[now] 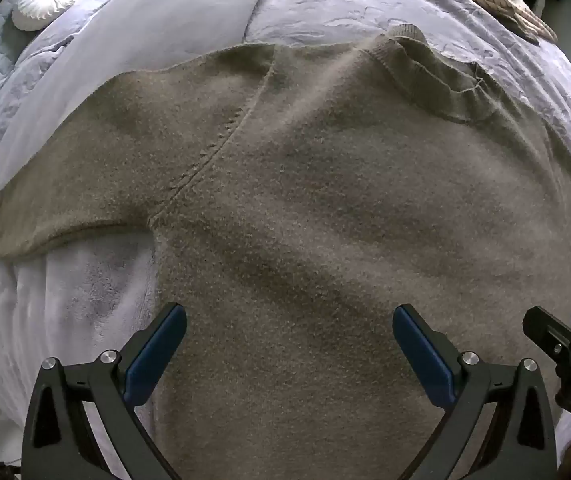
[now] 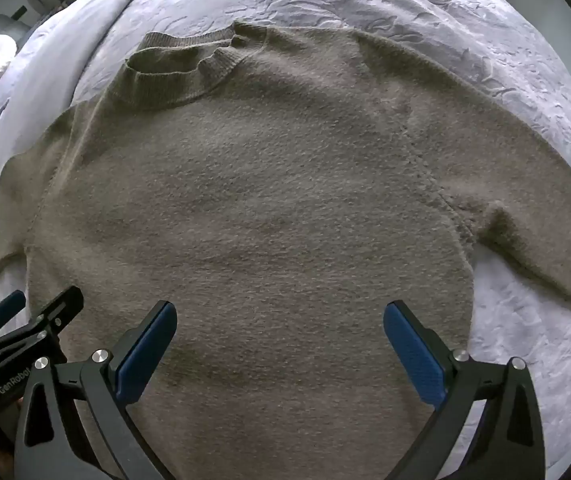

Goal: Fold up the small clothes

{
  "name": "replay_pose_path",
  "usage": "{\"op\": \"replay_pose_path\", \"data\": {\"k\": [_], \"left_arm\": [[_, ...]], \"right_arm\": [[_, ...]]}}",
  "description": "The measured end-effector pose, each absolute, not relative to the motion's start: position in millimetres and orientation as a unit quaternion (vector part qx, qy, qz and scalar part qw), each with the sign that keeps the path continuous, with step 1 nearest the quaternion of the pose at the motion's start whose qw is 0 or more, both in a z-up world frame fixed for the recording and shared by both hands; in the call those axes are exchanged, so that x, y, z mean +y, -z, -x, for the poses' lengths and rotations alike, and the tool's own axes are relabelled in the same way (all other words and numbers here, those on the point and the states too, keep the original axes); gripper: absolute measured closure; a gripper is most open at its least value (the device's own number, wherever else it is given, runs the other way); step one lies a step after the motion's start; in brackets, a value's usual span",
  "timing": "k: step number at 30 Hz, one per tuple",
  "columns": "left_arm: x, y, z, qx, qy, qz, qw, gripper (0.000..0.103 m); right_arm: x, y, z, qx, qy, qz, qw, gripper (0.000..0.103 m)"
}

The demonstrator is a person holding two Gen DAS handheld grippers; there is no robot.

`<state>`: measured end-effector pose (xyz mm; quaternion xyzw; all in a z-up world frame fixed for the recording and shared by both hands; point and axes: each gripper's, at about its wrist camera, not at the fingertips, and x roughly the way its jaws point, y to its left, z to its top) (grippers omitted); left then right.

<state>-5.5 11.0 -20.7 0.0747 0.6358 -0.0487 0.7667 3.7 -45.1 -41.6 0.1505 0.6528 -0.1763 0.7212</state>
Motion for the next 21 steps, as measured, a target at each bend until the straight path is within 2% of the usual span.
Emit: {"op": "replay_pose_path", "data": {"k": [21], "left_arm": [[11.0, 26.9, 4.8, 0.635, 0.051, -0.076, 0.767, 0.0]], "right_arm": [[-38.4, 44.7, -4.3, 0.651, 0.177, -0.15, 0.722, 0.0]]}}
